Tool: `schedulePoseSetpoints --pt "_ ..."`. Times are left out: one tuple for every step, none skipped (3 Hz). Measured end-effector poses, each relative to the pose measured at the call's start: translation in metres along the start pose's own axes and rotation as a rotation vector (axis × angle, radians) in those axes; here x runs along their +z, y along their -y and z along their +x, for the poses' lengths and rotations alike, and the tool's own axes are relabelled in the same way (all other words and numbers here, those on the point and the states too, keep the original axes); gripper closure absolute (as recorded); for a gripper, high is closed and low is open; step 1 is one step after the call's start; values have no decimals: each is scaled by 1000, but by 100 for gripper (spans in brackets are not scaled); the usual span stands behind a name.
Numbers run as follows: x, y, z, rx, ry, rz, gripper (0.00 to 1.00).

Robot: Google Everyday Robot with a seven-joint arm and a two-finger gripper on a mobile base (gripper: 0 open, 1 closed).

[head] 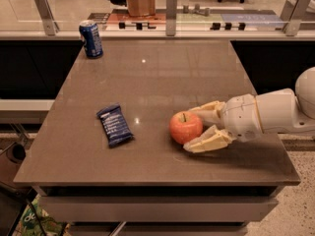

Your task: Move apple near pepsi can

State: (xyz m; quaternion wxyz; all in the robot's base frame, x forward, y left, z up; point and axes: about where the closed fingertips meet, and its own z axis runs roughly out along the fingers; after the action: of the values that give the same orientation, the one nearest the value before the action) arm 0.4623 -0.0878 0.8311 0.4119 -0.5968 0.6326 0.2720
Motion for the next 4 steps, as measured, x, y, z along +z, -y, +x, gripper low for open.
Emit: schedulePoseSetpoints --pt "1 -1 -1 -3 0 -3 88" --pt "2 -1 -3 -5 0 -6 100" --pt "3 -1 -3 -5 0 -6 100" --pt "-5 5 -13 -11 11 16 100"
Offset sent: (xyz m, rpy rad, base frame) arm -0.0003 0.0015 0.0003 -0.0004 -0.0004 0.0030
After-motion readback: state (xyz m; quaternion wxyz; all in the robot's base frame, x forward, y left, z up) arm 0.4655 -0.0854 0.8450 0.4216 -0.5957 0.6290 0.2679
